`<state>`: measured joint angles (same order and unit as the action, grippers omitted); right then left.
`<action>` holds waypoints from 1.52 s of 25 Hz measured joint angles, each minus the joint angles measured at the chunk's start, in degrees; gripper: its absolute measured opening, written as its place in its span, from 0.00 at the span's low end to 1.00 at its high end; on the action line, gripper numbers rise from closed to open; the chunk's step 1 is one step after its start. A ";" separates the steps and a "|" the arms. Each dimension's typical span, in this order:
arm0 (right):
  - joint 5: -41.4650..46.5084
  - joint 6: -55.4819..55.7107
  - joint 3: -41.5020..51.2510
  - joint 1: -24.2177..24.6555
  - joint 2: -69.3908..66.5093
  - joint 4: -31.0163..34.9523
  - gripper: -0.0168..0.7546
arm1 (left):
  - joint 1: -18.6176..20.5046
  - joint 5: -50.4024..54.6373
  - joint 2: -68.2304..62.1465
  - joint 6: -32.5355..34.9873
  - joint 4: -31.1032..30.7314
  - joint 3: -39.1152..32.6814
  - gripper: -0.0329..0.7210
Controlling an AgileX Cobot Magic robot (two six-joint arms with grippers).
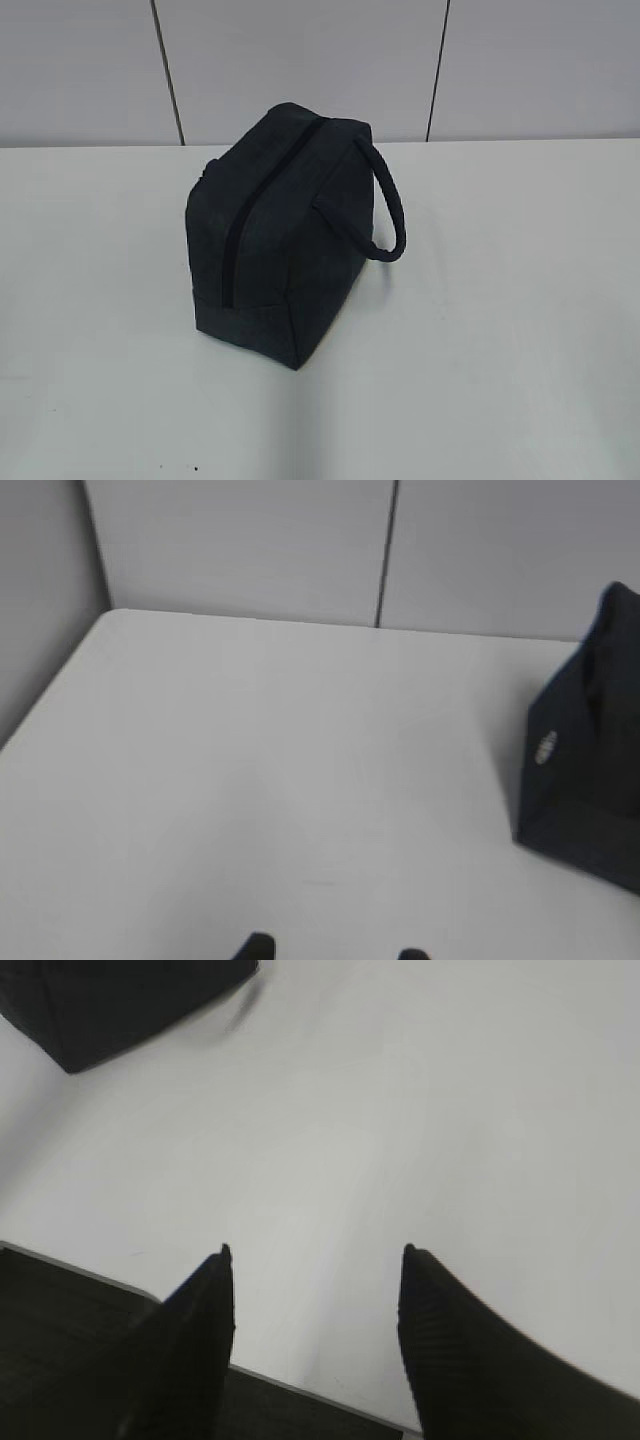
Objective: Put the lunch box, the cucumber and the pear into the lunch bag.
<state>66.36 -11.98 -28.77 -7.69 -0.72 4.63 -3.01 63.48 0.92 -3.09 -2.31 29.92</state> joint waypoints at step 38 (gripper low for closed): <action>0.00 0.00 0.09 2.40 1.72 -0.09 0.56 | 2.08 0.00 0.11 0.00 0.05 -0.07 0.36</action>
<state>66.36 -11.98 -28.68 -5.29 1.01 4.54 -0.93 63.48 1.03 -3.09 -2.25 29.85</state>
